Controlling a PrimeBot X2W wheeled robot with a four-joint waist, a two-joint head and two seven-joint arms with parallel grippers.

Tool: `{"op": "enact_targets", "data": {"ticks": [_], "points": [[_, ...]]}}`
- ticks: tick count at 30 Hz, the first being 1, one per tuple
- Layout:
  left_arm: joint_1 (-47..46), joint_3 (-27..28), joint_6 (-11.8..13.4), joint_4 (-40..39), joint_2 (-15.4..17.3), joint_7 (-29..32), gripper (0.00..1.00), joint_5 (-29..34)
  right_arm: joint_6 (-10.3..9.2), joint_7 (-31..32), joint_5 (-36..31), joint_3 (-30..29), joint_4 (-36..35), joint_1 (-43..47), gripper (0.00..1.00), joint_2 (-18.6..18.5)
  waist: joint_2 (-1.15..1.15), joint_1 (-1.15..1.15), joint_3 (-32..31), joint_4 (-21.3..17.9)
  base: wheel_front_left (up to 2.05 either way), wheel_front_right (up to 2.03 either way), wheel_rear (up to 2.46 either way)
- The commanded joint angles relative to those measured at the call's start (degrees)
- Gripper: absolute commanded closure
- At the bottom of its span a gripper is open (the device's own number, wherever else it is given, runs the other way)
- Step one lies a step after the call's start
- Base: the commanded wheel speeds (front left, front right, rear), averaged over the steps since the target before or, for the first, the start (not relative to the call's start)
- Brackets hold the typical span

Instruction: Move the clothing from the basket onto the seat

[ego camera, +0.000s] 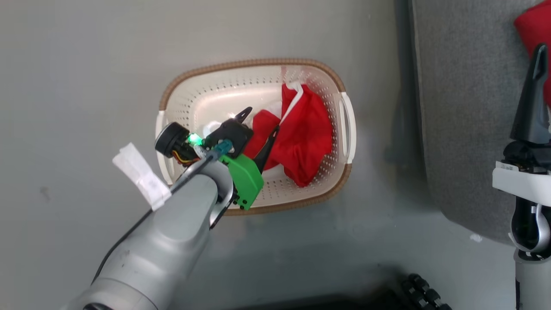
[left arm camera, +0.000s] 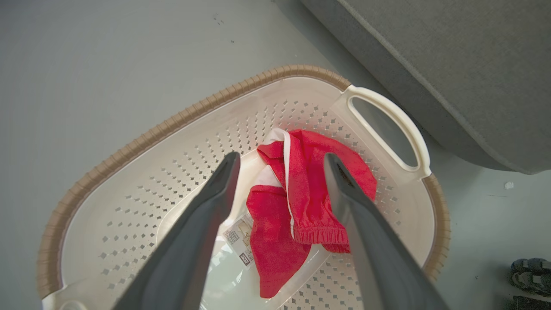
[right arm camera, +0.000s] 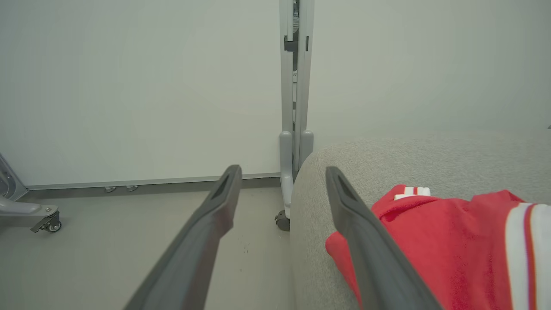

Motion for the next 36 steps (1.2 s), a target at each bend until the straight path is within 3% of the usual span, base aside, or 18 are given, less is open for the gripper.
{"op": "enact_targets", "data": {"ticks": [1, 9, 15, 26, 28, 36], "points": [[-2.5, -1.5, -0.2, 0.9, 0.2, 0.7, 0.00, -2.2, -0.06, -0.2, -0.4, -0.2, -0.9, -1.3, 0.00, 0.0, 0.00, -0.02, 7.2, -2.8, 0.00, 0.00, 0.00], [-9.4, -12.8, -0.1, 3.4, 0.2, 5.9, 0.00, -11.5, -0.07, -0.2, -1.3, 0.3, -3.9, -2.3, 0.00, 0.2, 0.00, -0.02, 13.3, -4.2, 0.00, 0.00, 0.00], [-13.6, -18.3, -0.2, 7.6, 0.2, 7.0, 0.00, -14.5, -0.06, -0.2, -1.9, 1.1, -6.2, -2.5, 0.00, 0.2, 0.00, -0.02, 16.9, -4.9, 0.00, 0.00, 0.00], [-18.3, -23.7, -0.1, 14.1, 0.2, 6.0, 0.00, -15.8, -0.06, -0.2, -1.4, 1.5, -10.2, -2.9, 0.00, 0.4, 0.00, -0.02, 20.2, -5.6, 0.00, 0.00, 0.00], [-18.9, -24.4, 0.9, 14.9, 0.2, 5.8, 0.00, -15.1, -0.06, -0.2, -1.7, 1.8, -10.9, -2.7, 0.00, 0.1, 0.00, -0.02, 20.6, -5.6, 0.00, 0.00, 0.00], [-18.1, -25.8, 0.2, 11.4, 0.2, 3.8, 0.00, -17.5, -0.06, -0.2, -2.3, 2.2, -12.2, -1.8, 0.00, -0.5, 0.00, -0.02, 20.9, -5.3, 0.00, 0.00, 0.00]]}}
